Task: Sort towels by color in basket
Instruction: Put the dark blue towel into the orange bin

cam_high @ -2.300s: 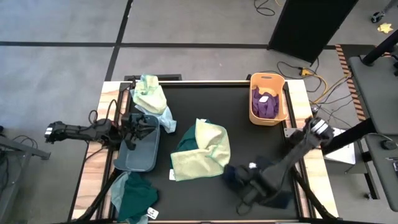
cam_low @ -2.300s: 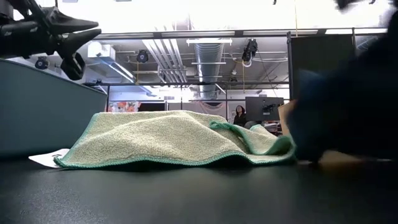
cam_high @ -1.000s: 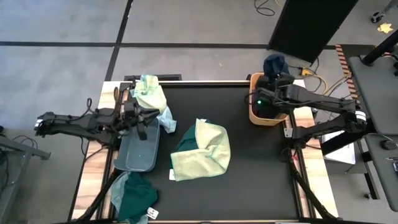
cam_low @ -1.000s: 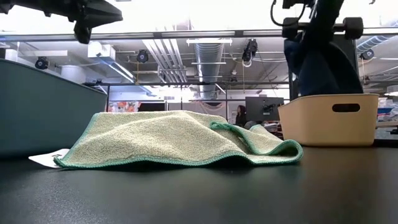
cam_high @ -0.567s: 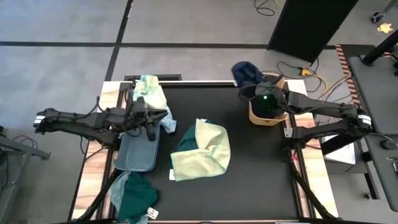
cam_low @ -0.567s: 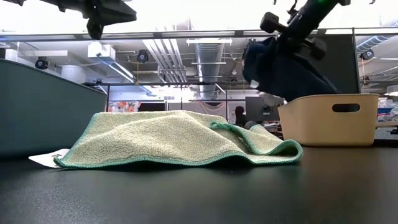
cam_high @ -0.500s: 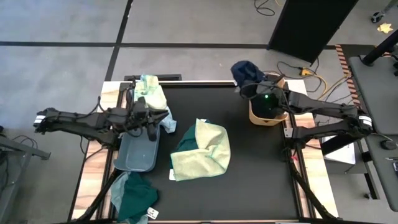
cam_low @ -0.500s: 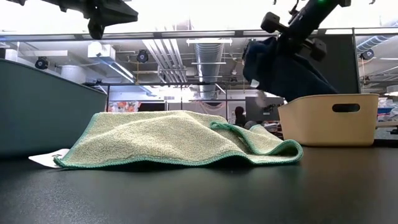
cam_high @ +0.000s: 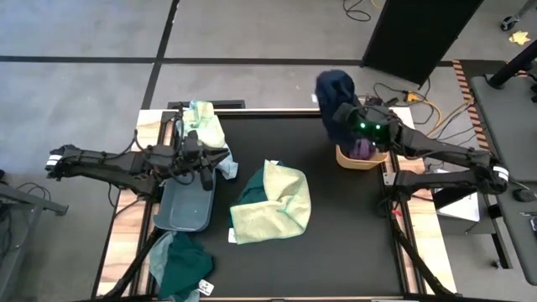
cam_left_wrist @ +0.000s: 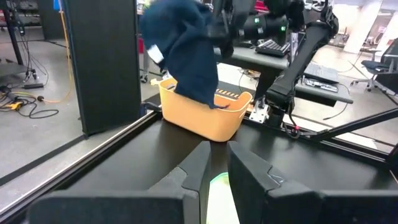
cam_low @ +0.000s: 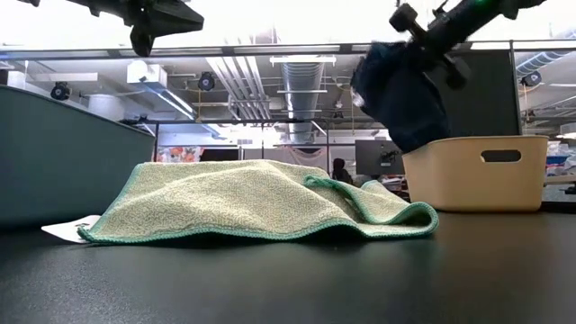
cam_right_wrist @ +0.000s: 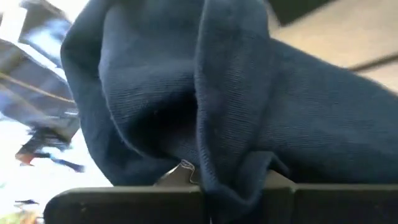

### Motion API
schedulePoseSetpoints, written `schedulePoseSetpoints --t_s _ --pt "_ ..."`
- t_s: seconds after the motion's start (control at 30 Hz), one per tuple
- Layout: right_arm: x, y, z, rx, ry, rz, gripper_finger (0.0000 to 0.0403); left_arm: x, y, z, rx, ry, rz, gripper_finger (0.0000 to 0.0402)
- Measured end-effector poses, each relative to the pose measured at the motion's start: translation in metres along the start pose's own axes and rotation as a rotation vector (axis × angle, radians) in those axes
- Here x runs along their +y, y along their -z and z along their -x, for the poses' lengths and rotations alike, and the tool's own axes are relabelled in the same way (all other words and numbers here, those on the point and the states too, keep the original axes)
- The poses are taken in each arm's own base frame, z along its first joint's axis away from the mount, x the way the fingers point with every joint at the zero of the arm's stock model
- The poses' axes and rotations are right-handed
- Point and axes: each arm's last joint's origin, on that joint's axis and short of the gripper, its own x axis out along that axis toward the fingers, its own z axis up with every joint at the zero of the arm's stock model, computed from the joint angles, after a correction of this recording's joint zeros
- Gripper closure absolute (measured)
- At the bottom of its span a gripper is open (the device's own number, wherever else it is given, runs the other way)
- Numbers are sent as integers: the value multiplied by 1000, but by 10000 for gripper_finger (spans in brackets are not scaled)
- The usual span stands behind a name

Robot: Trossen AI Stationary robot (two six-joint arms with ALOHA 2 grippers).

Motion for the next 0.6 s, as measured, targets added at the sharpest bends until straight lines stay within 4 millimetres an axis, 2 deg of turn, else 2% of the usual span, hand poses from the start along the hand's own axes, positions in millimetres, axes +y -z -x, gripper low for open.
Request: schedulePoseSetpoints --t_s 0.1,0.23,0.4,0.47,0.6 --pt "-17 1 10 -13 170 -3 394 0 -1 1 -6 2 6 363" --pt "-38 -3 34 -48 333 -24 394 1 -2 3 -13 3 15 363" --pt "-69 -4 63 -35 549 -136 394 1 -3 4 -17 4 9 363" --pt "-73 3 61 -42 588 -233 394 1 -2 3 -15 1 -7 363" --pt "-72 20 40 -60 600 -365 394 1 -1 0 -24 -54 -52 363"
